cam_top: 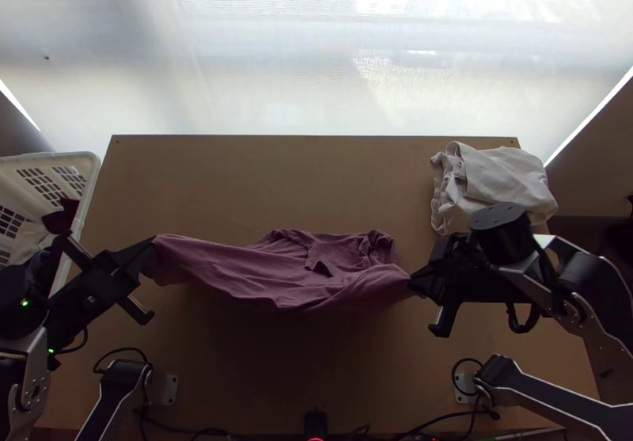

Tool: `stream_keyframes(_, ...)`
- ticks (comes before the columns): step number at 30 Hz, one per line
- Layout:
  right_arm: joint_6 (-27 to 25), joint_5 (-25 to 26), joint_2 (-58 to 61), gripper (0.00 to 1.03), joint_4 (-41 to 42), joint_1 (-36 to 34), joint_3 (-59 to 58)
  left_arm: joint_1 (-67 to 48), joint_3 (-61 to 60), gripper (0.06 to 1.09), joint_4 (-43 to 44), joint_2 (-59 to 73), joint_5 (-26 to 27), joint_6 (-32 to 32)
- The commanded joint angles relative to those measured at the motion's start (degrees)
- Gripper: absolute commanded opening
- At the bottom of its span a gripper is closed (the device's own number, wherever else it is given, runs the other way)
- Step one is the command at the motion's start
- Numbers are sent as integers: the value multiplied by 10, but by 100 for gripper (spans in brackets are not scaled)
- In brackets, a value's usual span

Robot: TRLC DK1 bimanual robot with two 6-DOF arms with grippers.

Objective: Fold the t-shirt

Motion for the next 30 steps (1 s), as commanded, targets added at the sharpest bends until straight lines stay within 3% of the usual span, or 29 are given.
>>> stream_keyframes(1,2,-6,-16,3,-45,-72,96,56,75,9,7,-46,0,-40)
stream_keyframes(14,5,-66,-32,3,-93,-144,192,76,98,9,-8,-141,3,-89)
stream_keyframes(23,23,-114,-42,3,-81,-166,170,77,95,9,-28,-113,38,-91)
stream_keyframes(25,19,-113,-27,3,-61,-167,159,76,61,9,-8,-96,39,-88)
stream_keyframes(30,-6,-107,31,3,15,-165,110,69,-60,9,140,-45,39,-80)
